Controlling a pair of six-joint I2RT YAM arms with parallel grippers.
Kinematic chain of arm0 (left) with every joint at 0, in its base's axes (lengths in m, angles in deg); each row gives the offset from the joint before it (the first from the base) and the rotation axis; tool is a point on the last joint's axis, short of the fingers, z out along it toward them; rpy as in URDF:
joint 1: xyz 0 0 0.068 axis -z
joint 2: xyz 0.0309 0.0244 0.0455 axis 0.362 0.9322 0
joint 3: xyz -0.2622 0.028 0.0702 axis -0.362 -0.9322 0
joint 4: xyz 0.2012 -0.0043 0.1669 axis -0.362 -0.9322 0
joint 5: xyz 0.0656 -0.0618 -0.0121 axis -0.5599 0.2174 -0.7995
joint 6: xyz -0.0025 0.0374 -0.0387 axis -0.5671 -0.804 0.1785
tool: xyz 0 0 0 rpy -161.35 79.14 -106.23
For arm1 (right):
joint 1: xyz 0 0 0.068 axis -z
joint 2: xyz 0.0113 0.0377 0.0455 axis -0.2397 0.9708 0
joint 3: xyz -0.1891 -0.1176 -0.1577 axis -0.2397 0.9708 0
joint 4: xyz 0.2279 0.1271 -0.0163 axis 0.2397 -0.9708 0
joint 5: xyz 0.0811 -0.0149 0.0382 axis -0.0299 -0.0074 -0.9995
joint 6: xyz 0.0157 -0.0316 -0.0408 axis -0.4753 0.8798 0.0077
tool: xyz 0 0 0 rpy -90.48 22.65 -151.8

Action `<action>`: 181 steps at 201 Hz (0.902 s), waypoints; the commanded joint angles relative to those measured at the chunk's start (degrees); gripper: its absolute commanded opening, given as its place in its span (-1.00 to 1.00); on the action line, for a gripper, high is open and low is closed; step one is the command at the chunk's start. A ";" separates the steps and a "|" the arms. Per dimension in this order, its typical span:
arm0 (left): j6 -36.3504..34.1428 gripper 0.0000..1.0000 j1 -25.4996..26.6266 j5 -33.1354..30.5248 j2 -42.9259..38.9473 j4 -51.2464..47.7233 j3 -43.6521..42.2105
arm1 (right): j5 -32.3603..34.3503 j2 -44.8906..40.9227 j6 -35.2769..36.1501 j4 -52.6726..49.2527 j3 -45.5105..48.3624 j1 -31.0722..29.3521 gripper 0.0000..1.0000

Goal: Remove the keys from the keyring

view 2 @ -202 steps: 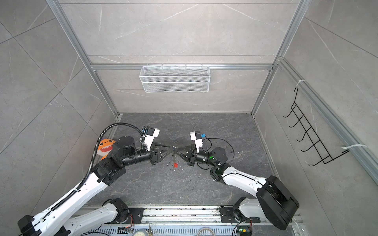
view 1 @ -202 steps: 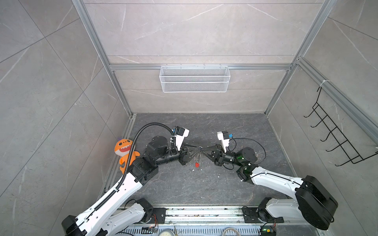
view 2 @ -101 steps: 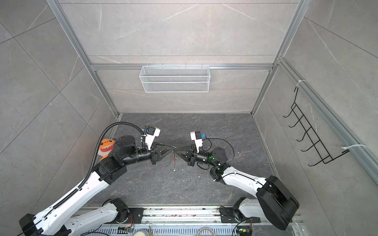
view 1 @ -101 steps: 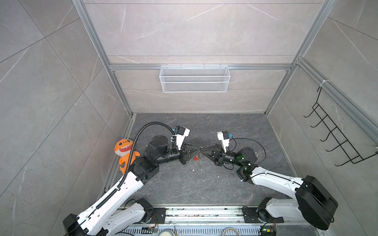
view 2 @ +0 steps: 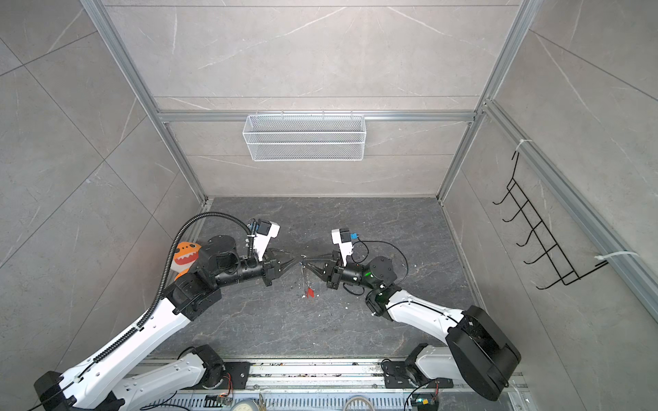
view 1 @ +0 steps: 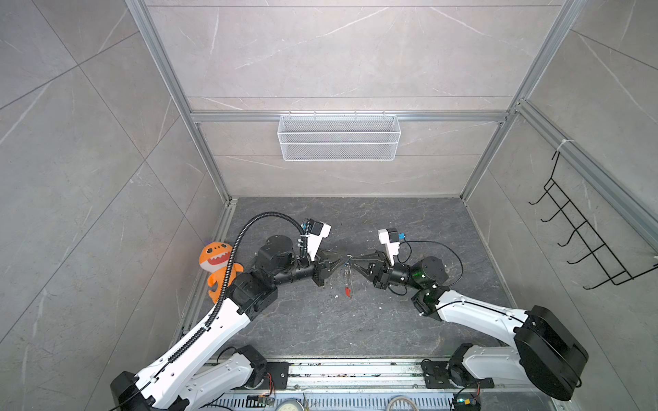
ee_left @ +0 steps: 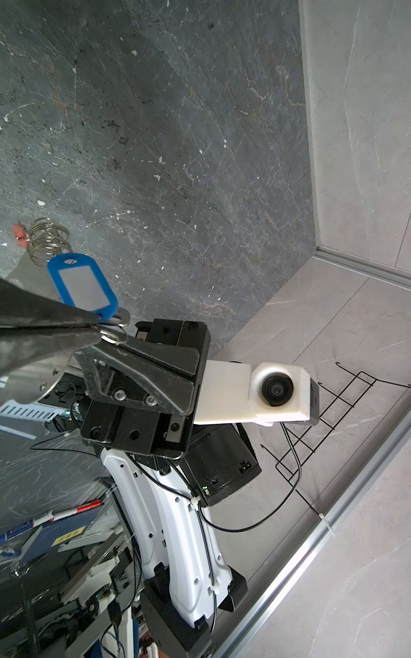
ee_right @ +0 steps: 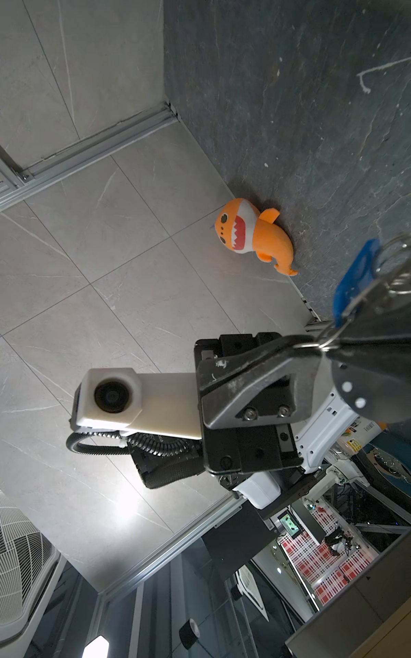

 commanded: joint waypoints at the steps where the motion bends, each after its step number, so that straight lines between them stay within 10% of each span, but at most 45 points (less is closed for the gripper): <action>1: -1.92 -1.00 0.04 1.17 0.45 -1.35 3.60 | 0.09 -1.23 0.75 -1.58 0.25 -0.68 -0.94; 181: -11.15 -1.00 0.11 11.66 2.59 -15.53 12.10 | -3.83 -16.45 13.69 -32.08 2.09 -0.69 -0.25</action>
